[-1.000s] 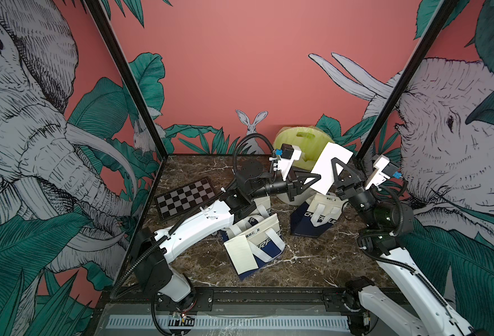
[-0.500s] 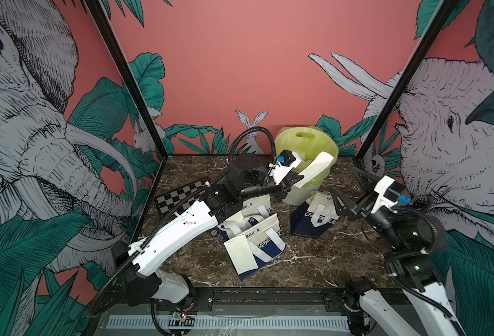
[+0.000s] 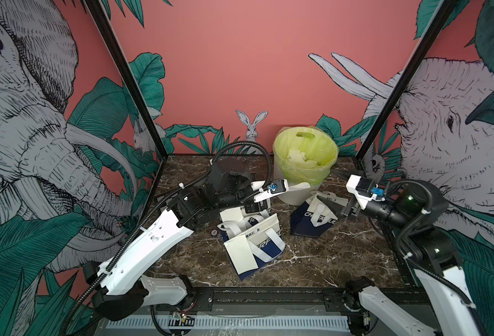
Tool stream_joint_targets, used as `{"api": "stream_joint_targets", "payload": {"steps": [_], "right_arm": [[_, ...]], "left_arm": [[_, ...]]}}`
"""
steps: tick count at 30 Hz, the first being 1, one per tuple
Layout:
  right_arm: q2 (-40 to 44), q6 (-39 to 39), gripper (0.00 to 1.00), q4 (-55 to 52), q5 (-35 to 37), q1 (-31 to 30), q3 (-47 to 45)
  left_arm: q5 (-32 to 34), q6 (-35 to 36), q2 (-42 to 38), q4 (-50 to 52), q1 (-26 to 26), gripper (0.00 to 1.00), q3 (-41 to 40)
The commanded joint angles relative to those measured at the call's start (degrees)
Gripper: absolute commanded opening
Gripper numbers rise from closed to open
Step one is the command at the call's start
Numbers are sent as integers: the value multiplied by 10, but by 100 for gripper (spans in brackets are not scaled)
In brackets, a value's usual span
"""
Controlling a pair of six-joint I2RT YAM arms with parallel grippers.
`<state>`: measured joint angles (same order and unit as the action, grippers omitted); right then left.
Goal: Shred takeout receipts and throw away
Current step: Shred the takeout receipt.
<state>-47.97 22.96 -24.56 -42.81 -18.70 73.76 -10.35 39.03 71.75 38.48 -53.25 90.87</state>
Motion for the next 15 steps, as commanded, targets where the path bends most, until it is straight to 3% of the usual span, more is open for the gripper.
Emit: {"api": "stream_joint_targets", "payload": {"steps": [1, 4, 11, 15], "right_arm": [[-13, -42, 79, 32, -66, -13, 29], [-38, -52, 78, 44, -69, -38, 40], [-95, 14, 70, -23, -14, -111, 86], [-118, 25, 62, -35, 19, -138, 98]], "left_arm": [[-1, 48, -11, 24, 2, 0, 10], [-21, 39, -12, 10, 2, 0, 10], [-46, 27, -11, -15, 2, 0, 11], [-54, 30, -14, -21, 1, 0, 9]]}}
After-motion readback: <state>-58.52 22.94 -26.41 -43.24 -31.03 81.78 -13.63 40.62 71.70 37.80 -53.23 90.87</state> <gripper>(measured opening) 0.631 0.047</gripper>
